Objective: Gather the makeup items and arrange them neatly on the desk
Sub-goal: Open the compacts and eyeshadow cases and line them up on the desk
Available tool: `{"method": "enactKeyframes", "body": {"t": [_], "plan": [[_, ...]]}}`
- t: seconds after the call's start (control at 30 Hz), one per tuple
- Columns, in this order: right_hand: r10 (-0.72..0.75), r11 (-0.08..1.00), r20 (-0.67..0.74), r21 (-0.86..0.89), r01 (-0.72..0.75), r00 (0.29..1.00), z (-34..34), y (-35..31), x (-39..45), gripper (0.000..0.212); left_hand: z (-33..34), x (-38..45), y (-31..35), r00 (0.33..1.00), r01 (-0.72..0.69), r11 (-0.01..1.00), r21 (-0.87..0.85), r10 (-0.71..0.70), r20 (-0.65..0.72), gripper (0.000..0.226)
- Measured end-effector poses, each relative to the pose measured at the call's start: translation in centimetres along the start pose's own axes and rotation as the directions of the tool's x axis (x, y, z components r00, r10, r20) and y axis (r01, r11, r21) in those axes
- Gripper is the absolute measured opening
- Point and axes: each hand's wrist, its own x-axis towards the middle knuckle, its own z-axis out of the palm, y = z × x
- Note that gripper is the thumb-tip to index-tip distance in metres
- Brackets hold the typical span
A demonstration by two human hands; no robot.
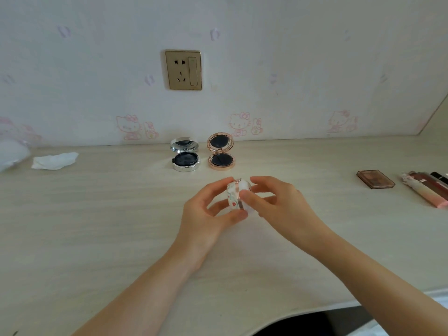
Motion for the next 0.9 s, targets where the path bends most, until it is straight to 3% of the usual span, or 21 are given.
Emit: {"method": "enactKeyframes", "body": {"t": [0.2, 0.3, 0.43, 0.67, 0.9], "plan": [[-0.016, 0.999, 0.028, 0.052, 0.014, 0.999, -0.07, 0.0, -0.12, 0.043, 0.0, -0.21, 0.17, 0.999, -0.026, 0.999, 0.023, 0.025, 0.044, 0.061], [-0.037, 0.995, 0.042, 0.089, 0.033, 0.998, -0.29, 0.09, -0.22, 0.046, -0.02, -0.19, 0.39, 0.995, 0.076, 0.986, -0.147, -0.066, 0.068, 0.054], [-0.111, 0.986, 0.085, 0.134, 0.099, 0.99, -0.48, 0.39, -0.57, 0.05, -0.17, -0.02, 0.72, 0.967, 0.25, 0.892, -0.377, -0.21, 0.146, 0.045], [-0.196, 0.978, 0.131, 0.098, 0.184, 0.972, -0.6, 0.77, -0.51, 0.056, -0.1, 0.0, 0.59, 0.949, 0.313, 0.879, -0.359, -0.277, 0.15, 0.043], [-0.117, 0.993, 0.084, -0.001, 0.118, 0.99, -0.53, -0.06, -0.35, 0.056, -0.14, -0.09, 0.53, 0.972, 0.233, 0.909, -0.346, -0.205, 0.115, 0.05]]}}
